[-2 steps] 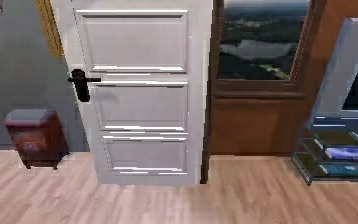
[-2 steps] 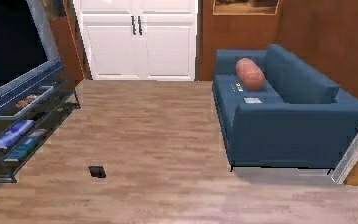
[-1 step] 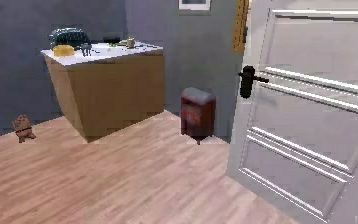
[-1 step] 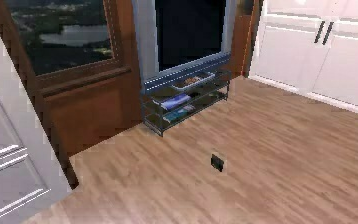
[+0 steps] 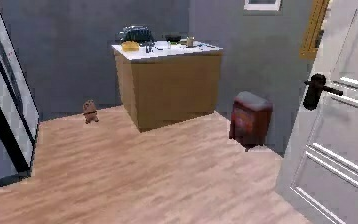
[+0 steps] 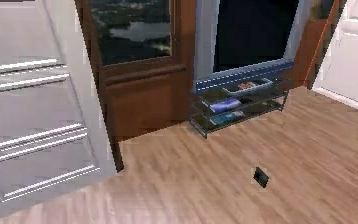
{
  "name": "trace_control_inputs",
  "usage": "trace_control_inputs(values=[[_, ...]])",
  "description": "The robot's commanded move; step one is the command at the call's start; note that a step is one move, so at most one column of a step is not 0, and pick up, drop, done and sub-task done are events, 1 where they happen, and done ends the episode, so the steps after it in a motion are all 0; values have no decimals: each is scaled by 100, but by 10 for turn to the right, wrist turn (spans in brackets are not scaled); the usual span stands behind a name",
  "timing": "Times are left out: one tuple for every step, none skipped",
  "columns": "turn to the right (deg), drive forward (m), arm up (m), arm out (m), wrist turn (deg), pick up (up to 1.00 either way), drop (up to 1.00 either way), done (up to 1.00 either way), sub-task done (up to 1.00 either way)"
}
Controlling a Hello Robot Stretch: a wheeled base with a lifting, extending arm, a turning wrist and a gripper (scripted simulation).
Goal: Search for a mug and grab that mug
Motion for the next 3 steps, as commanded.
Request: trace_control_inputs(values=[[0, 100, 0, 0, 0, 0, 0, 0, 0], [0, 90, 0, 0, 0, 0, 0, 0, 0], [-450, 0, 0, 0, 0, 0, 0, 0, 0]])
